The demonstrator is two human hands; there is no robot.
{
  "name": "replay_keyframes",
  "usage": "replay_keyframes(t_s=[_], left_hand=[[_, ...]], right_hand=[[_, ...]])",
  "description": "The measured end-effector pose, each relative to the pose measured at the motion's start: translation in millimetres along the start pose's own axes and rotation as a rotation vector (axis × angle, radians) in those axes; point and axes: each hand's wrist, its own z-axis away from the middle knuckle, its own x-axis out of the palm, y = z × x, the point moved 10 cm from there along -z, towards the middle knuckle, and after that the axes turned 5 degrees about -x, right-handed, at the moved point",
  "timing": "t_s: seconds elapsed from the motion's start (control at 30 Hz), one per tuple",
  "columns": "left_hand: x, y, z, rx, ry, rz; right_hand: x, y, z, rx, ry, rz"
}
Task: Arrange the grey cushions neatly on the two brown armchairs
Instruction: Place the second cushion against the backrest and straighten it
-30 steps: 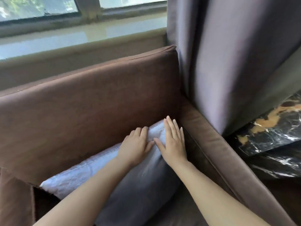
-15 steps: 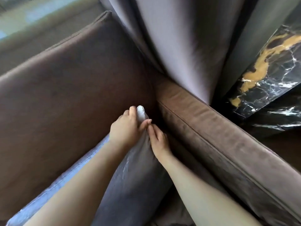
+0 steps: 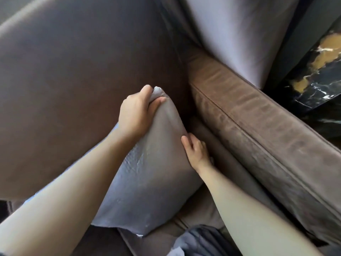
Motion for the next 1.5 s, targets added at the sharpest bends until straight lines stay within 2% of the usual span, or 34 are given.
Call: replay_keyframes(t_s=[0.3, 0.53, 0.7, 0.8, 0.9, 0.97, 1.07, 1.13, 1.33, 1.5], left_hand=[[-8, -10, -2, -0.009, 0.057, 0.113], [-13, -10, 1, -0.017, 0.062, 0.159], [-20, -13, 8, -0.025, 0.043, 0.174], [-23, -18, 7, -0.060, -0.007, 0.174], [-16, -7, 7, -0.023, -0.099, 0.147], [-11, 1, 3, 0.026, -0.151, 0.103], [-7, 10, -4, 0.033, -0.167, 0.045], [-8, 11, -6, -0.023, -0.114, 0.055], [-22, 3, -7, -0.121, 0.057, 0.119], [-27, -15, -10, -0.243, 0.107, 0.188]], right_hand=[[5, 89, 44, 0.214, 0.041, 0.118], [1, 104, 57, 0.268, 0.009, 0.170], [-9, 99, 67, 0.242, 0.019, 0.213], [-26, 116, 67, 0.367, 0.067, 0.059], [-32, 149, 81, 0.644, 0.209, -0.333], [-26, 160, 85, 0.713, 0.186, -0.428], [-25, 159, 78, 0.591, 0.080, -0.210], [-30, 157, 75, 0.505, 0.056, -0.024], [-37, 158, 70, 0.384, -0.004, 0.279], [-41, 160, 84, 0.271, -0.104, 0.307]])
